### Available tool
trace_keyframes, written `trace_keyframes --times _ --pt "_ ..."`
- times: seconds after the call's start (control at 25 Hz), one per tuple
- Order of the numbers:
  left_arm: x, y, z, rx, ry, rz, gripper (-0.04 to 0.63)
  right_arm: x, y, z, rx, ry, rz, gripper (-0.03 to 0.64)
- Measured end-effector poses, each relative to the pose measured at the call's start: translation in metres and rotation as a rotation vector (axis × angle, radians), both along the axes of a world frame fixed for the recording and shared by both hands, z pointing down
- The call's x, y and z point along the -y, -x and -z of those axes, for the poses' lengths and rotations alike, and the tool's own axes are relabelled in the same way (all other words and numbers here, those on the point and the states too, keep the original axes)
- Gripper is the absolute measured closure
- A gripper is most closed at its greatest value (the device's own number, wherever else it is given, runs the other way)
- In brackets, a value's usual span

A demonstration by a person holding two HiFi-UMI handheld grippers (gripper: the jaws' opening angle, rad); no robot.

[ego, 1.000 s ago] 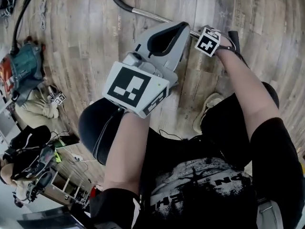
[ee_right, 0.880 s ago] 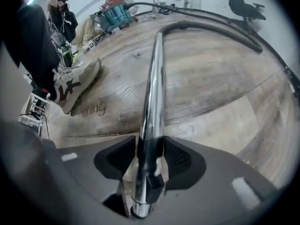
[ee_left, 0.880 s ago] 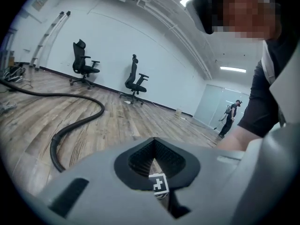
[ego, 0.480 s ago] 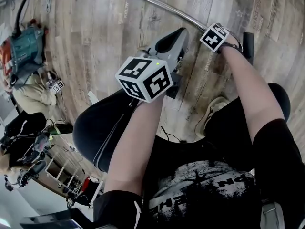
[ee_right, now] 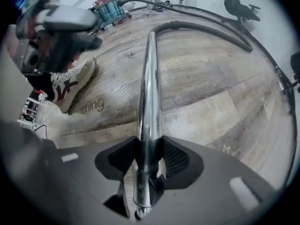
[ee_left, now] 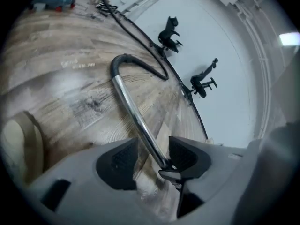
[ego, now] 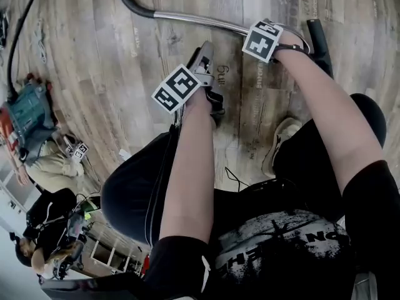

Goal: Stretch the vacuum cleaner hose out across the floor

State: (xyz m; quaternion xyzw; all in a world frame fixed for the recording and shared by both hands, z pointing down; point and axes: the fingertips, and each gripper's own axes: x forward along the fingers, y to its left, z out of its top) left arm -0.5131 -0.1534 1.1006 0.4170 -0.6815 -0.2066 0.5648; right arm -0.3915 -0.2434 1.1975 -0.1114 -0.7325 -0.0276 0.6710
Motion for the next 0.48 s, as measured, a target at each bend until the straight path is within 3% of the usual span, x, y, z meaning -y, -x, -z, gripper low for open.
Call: trace_keyframes --times 0.08,0.2,0.32,0.48 --pt "0.008 0.002 -0.026 -0.082 -0.041 0.067 0.338 -0.002 0.003 0.010 0.017 0.001 0.011 0.439" --pt "0.039 0.001 -0.053 -0.184 -0.118 0.147 0.312 -0.009 -0.010 0.022 0.018 0.008 -0.004 0.439" --pt "0.064 -0.001 -0.074 -0.208 -0.133 0.179 0.287 -0.012 -0.023 0.027 0.021 0.018 -0.013 0.439" --pt "0.090 -0.001 -0.086 -0.206 -0.179 0.198 0.304 -0.015 -0.038 0.027 0.018 0.029 -0.022 0.439"
